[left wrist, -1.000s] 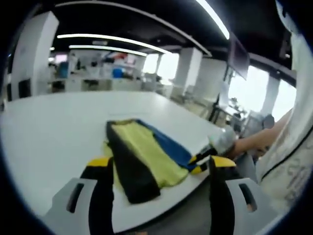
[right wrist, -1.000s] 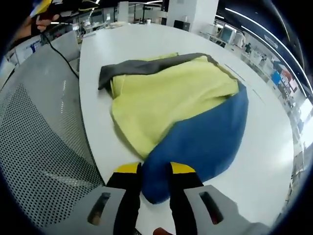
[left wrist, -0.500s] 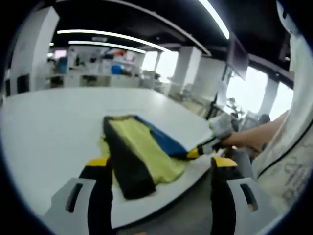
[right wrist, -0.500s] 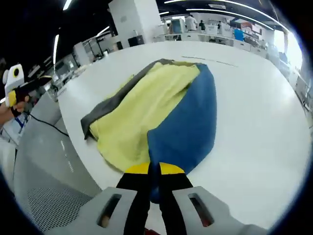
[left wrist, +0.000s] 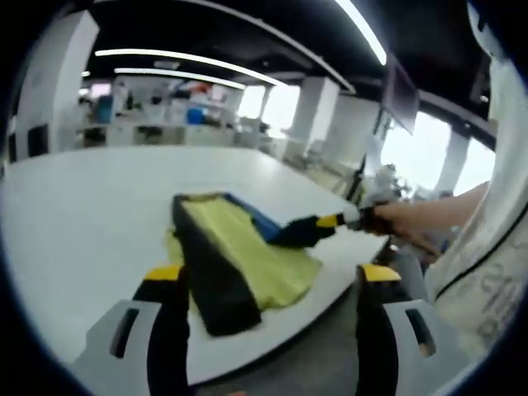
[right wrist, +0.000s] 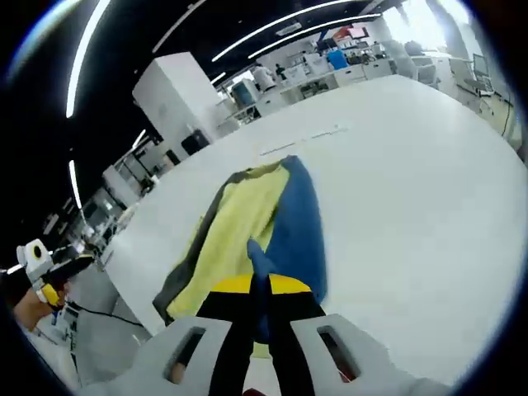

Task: Fold the garment on the visible template until the final outline fits inside the template.

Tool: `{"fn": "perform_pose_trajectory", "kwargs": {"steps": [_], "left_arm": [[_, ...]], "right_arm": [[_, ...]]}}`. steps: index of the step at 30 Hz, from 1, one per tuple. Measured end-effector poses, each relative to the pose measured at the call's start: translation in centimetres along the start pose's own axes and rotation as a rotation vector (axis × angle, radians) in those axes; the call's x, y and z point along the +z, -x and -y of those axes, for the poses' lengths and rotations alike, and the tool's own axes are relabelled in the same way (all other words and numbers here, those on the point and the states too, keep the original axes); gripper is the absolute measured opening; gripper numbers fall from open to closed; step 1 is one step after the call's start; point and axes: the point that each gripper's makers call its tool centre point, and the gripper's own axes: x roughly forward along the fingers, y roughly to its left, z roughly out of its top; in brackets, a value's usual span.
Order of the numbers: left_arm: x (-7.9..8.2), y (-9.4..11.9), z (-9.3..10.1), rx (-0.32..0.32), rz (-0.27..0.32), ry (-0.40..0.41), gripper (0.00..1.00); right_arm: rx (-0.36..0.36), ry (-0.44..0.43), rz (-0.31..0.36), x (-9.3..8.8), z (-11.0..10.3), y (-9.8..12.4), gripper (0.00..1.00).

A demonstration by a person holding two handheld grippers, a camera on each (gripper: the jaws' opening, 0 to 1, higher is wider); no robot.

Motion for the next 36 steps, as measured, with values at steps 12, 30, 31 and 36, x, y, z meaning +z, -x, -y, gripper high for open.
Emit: {"fn": "perform_pose_trajectory", "kwargs": {"steps": [12, 30, 31, 36], "left_arm": [[0.4, -0.7, 0.7, -0.023, 0.007, -0.004, 0.81], [-0.1, -1.1, 1.2, -0.024, -0.015, 0.006, 0.81], [-0.1, -1.2, 1.1, -0.023, -0.015, 0.006, 0.81], [-0.2, -1.5, 1.3, -0.023, -0.023, 0.009, 0.81]], "right_arm": [[-0.129, -0.208, 0.246, 6.0, 5.7, 4.1, 0.05], [-0.312, -0.295, 0.349, 8.6, 17.4, 7.0, 0.05], [-0.322, -0.301, 0.344, 8.4, 18.0, 7.0, 0.05], [-0.351, -0.327, 0.334, 7.7, 19.9, 7.1, 0.05]]}}
